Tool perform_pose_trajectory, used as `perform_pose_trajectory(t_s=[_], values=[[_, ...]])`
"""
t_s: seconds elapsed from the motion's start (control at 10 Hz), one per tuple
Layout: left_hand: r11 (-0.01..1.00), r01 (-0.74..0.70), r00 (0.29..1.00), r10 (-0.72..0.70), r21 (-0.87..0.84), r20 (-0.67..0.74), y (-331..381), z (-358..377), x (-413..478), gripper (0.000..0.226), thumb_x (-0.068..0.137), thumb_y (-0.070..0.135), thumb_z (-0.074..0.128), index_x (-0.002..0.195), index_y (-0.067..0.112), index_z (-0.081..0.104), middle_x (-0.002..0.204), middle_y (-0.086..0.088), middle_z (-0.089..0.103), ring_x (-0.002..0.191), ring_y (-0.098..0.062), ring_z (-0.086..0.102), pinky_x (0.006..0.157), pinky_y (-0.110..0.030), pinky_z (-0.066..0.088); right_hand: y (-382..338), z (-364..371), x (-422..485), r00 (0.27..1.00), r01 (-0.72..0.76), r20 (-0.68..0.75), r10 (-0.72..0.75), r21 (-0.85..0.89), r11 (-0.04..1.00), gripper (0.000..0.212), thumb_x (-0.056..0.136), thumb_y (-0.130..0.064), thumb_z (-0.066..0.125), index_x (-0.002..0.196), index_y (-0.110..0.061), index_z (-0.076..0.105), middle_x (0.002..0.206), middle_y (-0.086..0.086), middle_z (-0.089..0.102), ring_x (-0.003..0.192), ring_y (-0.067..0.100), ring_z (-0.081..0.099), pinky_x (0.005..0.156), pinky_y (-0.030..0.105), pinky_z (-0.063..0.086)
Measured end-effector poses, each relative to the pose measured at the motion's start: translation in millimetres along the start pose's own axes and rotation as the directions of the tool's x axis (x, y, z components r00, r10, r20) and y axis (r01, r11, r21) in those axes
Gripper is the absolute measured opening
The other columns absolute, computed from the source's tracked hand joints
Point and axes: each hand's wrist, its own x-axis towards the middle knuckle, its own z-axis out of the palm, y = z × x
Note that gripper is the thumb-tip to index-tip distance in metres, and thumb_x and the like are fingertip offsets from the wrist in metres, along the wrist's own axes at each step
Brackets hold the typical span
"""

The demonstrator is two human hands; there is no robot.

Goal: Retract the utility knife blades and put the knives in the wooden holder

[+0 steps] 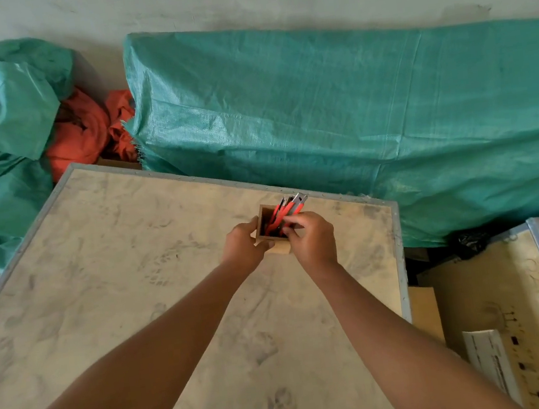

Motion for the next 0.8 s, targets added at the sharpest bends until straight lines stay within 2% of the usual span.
perform_pose_trajectory(t_s=[0.1, 0.2, 0.3, 0.5, 0.6, 0.7, 0.8], values=[[1.000, -0.011, 1.000, 0.011, -0.010, 0.001, 1.4, -0.2, -1.5, 0.066, 0.083, 0.018, 0.076, 0.143, 0.017, 0.048, 0.127, -0.008, 0.065, 0.103, -0.027, 0.065, 0.086, -0.030, 0.050, 7.0, 3.4, -8.2, 0.999, 0.036, 0.025, -0.033, -0.129, 0.991, 0.026, 0.085, -0.021, 0.077, 0.110, -0.021, 0.079, 0.102, 0.002, 0.079, 0.095, 0.030, 0.069, 0.077, 0.041, 0.058], [0.999, -0.045, 0.999, 0.045, -0.012, -0.003, 4.2, 0.5, -3.6, 0.063, 0.082, 0.023, 0.077, 0.140, 0.021, 0.052, 0.125, -0.007, 0.066, 0.099, -0.027, 0.065, 0.081, -0.028, 0.048, 5.3, 3.0, -11.2, 0.998, 0.068, -0.004, -0.068, -0.016, 0.998, 0.029, 0.081, -0.006, 0.079, 0.111, -0.005, 0.078, 0.103, 0.014, 0.079, 0.095, 0.032, 0.073, 0.087, 0.044, 0.059], [0.998, -0.064, 0.998, 0.063, -0.010, -0.026, 9.6, 0.5, -7.9, 0.057, 0.085, 0.024, 0.075, 0.138, 0.021, 0.054, 0.120, -0.007, 0.067, 0.099, -0.026, 0.063, 0.079, -0.030, 0.048, 5.2, 2.7, -10.7, 0.997, 0.046, -0.065, -0.043, 0.043, 0.998, 0.035, 0.078, 0.002, 0.080, 0.113, 0.000, 0.076, 0.111, 0.020, 0.075, 0.105, 0.035, 0.071, 0.095, 0.045, 0.058], [0.995, -0.099, 0.994, 0.099, 0.002, -0.046, 22.1, -4.7, -19.9, 0.052, 0.087, 0.018, 0.072, 0.136, 0.015, 0.055, 0.123, -0.010, 0.066, 0.113, -0.028, 0.061, 0.087, -0.027, 0.045, 2.0, -5.3, -11.8, 0.997, 0.041, -0.075, -0.035, 0.072, 0.997, 0.034, 0.078, 0.000, 0.081, 0.112, -0.003, 0.077, 0.107, 0.017, 0.077, 0.099, 0.033, 0.072, 0.086, 0.051, 0.061], [0.990, -0.129, 0.989, 0.132, 0.052, -0.064, 29.1, -12.2, -29.1, 0.054, 0.087, 0.024, 0.073, 0.136, 0.013, 0.054, 0.126, -0.010, 0.064, 0.113, -0.028, 0.061, 0.088, -0.030, 0.048, -8.7, -22.2, -16.0, 0.995, 0.028, -0.093, -0.019, 0.102, 0.994, 0.034, 0.079, -0.003, 0.082, 0.113, -0.004, 0.077, 0.108, 0.016, 0.077, 0.096, 0.033, 0.072, 0.085, 0.050, 0.061], [0.986, -0.151, 0.983, 0.158, 0.076, -0.093, 30.4, -20.0, -39.4, 0.064, 0.086, 0.030, 0.073, 0.143, 0.013, 0.047, 0.138, -0.008, 0.057, 0.120, -0.027, 0.057, 0.099, -0.038, 0.050, -23.9, -49.3, -16.7, 0.990, 0.053, -0.135, -0.032, 0.151, 0.987, 0.035, 0.082, -0.008, 0.083, 0.116, -0.007, 0.076, 0.112, 0.014, 0.076, 0.099, 0.030, 0.072, 0.090, 0.047, 0.060], [0.981, -0.143, 0.987, 0.152, 0.133, -0.062, 22.7, -23.2, -60.1, 0.057, 0.086, 0.032, 0.073, 0.138, 0.018, 0.054, 0.140, -0.004, 0.056, 0.117, -0.022, 0.059, 0.100, -0.037, 0.051, -46.4, -84.1, -16.0, 0.983, 0.075, -0.181, -0.034, 0.228, 0.971, 0.035, 0.085, -0.014, 0.081, 0.119, -0.010, 0.074, 0.119, 0.011, 0.074, 0.102, 0.023, 0.072, 0.095, 0.038, 0.058]])
